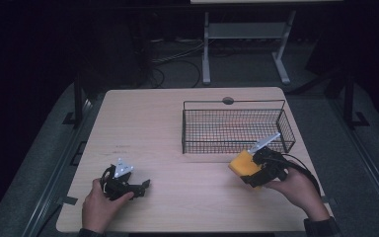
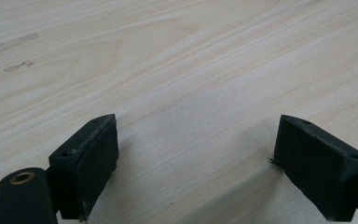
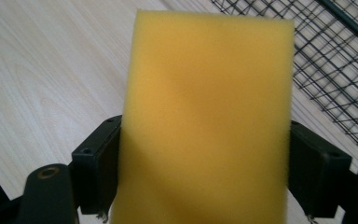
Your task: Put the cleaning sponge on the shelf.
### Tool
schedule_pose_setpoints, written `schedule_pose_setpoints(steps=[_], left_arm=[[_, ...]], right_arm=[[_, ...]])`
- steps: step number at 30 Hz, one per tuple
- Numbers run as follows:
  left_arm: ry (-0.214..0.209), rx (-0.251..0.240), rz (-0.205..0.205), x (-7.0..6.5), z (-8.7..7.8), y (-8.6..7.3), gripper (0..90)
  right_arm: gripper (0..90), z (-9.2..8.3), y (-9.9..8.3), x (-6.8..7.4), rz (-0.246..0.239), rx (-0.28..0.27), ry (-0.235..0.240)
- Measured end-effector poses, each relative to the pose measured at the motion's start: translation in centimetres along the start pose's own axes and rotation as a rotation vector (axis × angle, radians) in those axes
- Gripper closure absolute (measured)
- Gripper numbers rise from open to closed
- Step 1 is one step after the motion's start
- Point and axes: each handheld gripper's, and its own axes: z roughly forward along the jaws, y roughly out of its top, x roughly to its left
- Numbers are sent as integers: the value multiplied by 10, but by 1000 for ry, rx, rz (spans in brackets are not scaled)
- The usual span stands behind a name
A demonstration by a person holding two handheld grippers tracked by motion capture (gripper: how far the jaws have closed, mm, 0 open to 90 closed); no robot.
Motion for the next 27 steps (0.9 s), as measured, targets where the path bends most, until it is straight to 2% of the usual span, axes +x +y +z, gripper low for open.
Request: schedule_pose_setpoints(steps=[16,27], left_arm=[[0,1,0,0,0,0,129],[0,4,5,0,0,0,129]], right_arm=[[216,-18,-1,-20,49,-28,-35],[216,-26,-1,-42,99,-31,-58]])
